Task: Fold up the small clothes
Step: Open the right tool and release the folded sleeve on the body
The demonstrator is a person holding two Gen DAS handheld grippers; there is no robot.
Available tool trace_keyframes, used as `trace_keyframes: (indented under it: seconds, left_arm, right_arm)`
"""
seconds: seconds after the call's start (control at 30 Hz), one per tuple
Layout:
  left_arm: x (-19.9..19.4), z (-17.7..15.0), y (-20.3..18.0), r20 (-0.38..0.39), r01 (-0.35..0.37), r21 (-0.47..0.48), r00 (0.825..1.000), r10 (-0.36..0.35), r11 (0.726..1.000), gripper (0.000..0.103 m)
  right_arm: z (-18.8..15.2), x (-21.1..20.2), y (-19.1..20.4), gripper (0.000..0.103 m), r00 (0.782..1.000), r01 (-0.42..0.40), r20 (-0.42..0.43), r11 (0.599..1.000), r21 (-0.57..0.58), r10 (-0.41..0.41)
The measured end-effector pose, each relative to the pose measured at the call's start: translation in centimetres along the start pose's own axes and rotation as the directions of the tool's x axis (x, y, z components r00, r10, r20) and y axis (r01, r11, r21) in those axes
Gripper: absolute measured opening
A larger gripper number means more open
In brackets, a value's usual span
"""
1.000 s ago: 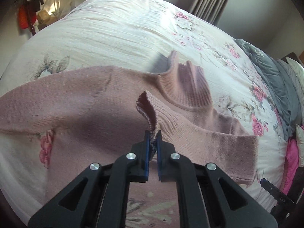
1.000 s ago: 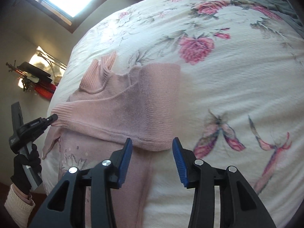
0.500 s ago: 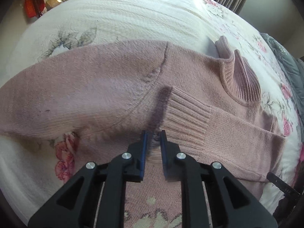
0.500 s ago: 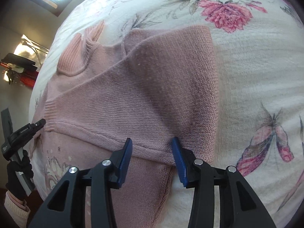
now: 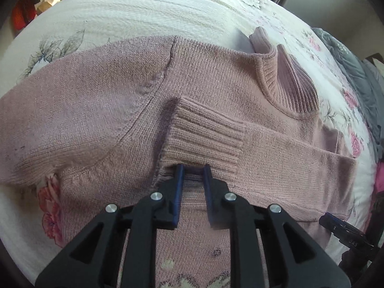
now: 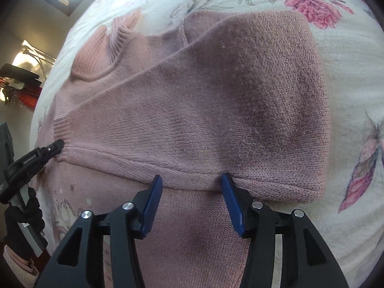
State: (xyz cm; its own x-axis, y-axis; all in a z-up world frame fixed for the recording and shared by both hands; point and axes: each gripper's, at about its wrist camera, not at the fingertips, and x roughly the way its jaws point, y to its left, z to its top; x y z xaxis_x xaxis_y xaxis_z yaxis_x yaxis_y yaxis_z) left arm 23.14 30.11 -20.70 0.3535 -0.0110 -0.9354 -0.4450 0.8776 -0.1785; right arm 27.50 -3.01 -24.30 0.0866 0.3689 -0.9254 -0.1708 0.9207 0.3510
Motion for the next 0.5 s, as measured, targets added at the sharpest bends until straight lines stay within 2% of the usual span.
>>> trace_keyframes:
  seconds: [0.1,0.17,0.2,0.23,0.27,0.37,0.5]
  left_arm:
    - [-1.3,0.4,0.8,-0.018,0.050,-0.019,0.999,-0.050,0.999,0.016]
    - [-3.4,0.1,2.1,0.014,0.065,-0.019,0.998,-0.065,0.998,0.023]
    - [-4.7,-0.4,3.0,0.031,0.067,-0.016,0.997,-0.067,0.998,0.032]
    - [-5.8,-0.9,4.1,0.045,0.069,-0.018,0.997,-0.068,0.997,0.037]
    - [-6.8,-1.6,5.5,0.058,0.069,-0.027,0.996,-0.067,0.997,0.041]
    - [-8.9,-3.6,11.2,0.064,0.040,-0.098,0.997,-0.034,0.994,0.044]
    - [-10.1,-5.7,19.6,0.054,-0.004,-0.246,0.998,0.018,0.969,0.044]
  right_arm:
    - [0.1,-0.9,1.5,0.053,1.000,0.031,0.002,0.999,-0.021,-0.031]
    - [-0.3,-2.0,3.0,0.053,1.000,0.006,0.026,0.999,-0.040,-0.005]
    - [-0.6,-2.6,3.9,0.053,0.999,-0.014,0.036,0.999,-0.046,0.016]
    - [-0.9,-3.1,4.8,0.054,0.999,-0.032,0.042,0.998,-0.054,0.034]
    - [-1.3,-3.4,5.9,0.054,0.998,-0.045,0.047,0.997,-0.065,0.048]
    - [-2.9,-3.4,9.3,0.056,0.996,-0.077,0.042,0.991,-0.105,0.082]
    - [-5.6,-1.7,14.0,0.057,0.996,-0.089,0.004,0.982,-0.168,0.091]
